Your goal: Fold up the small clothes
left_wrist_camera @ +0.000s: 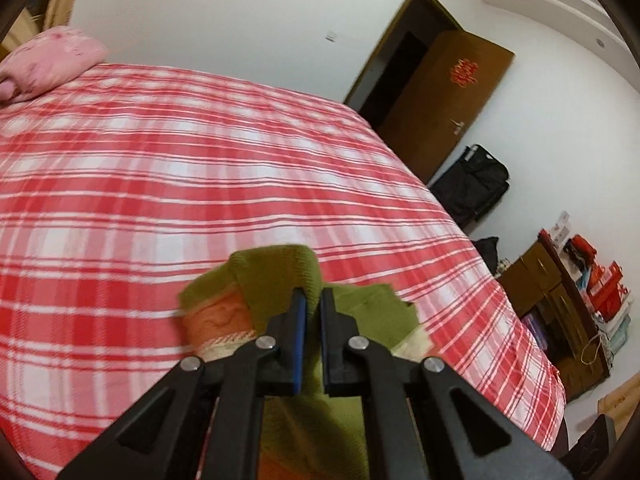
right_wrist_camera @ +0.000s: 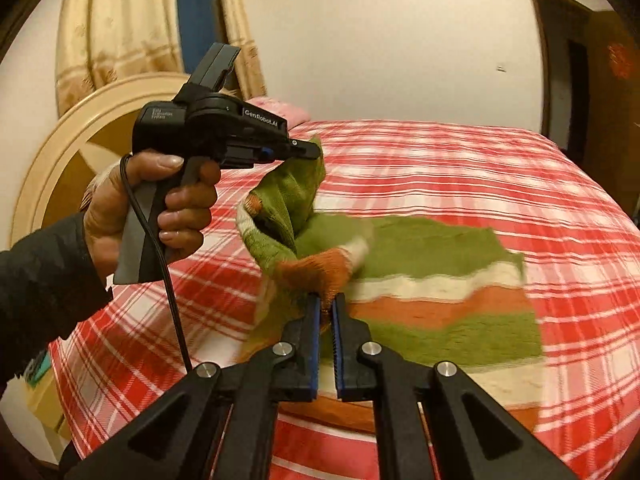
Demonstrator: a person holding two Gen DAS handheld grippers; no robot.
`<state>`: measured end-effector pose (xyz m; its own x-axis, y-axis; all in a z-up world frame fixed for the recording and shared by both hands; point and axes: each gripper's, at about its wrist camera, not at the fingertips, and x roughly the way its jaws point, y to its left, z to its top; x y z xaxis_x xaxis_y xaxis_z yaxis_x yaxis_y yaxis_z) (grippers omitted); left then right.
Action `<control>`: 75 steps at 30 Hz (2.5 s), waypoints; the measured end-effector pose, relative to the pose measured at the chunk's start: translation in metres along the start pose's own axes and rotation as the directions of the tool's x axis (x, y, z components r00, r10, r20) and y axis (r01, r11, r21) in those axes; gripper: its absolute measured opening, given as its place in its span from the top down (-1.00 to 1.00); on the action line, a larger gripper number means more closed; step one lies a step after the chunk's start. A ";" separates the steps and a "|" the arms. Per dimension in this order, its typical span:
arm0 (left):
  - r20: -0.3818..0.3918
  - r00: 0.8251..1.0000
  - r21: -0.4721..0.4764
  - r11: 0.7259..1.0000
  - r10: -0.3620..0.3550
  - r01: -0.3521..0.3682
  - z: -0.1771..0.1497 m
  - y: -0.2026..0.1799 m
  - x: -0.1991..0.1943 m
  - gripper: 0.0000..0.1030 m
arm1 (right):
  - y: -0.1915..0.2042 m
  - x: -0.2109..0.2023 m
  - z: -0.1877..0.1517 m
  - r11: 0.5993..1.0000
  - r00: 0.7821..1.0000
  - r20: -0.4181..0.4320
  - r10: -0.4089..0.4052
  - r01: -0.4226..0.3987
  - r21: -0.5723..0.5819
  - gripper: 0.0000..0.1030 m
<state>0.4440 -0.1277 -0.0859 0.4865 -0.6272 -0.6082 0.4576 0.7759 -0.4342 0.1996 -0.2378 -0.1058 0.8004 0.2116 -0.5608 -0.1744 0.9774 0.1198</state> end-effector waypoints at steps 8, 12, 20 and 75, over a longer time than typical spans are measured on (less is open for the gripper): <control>-0.116 0.993 0.079 0.997 -0.004 0.014 -0.013 -0.063 0.073 0.88 | -0.084 -0.027 -0.022 0.986 0.996 -0.023 -0.086 0.089 0.144 1.00; -0.137 0.990 0.138 0.990 0.015 0.004 -0.021 -0.072 0.073 0.88 | -0.117 -0.031 -0.031 0.966 1.000 -0.016 0.003 0.001 0.257 0.99; -0.158 0.981 0.088 0.991 0.113 -0.100 -0.016 0.000 0.039 0.83 | -0.093 0.004 -0.035 0.929 0.966 -0.051 0.253 -0.228 0.291 -0.76; -0.075 0.996 0.390 0.917 -0.056 0.081 -0.138 -0.145 0.002 0.79 | -0.121 0.158 0.141 0.938 0.872 -0.358 0.334 -0.271 0.216 0.69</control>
<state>0.2758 -0.2322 -0.1156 0.4026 -0.6631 -0.6311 0.7496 0.6345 -0.1885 0.4279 -0.3221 -0.0930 0.4339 0.5106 -0.7423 -0.2565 0.8598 0.4415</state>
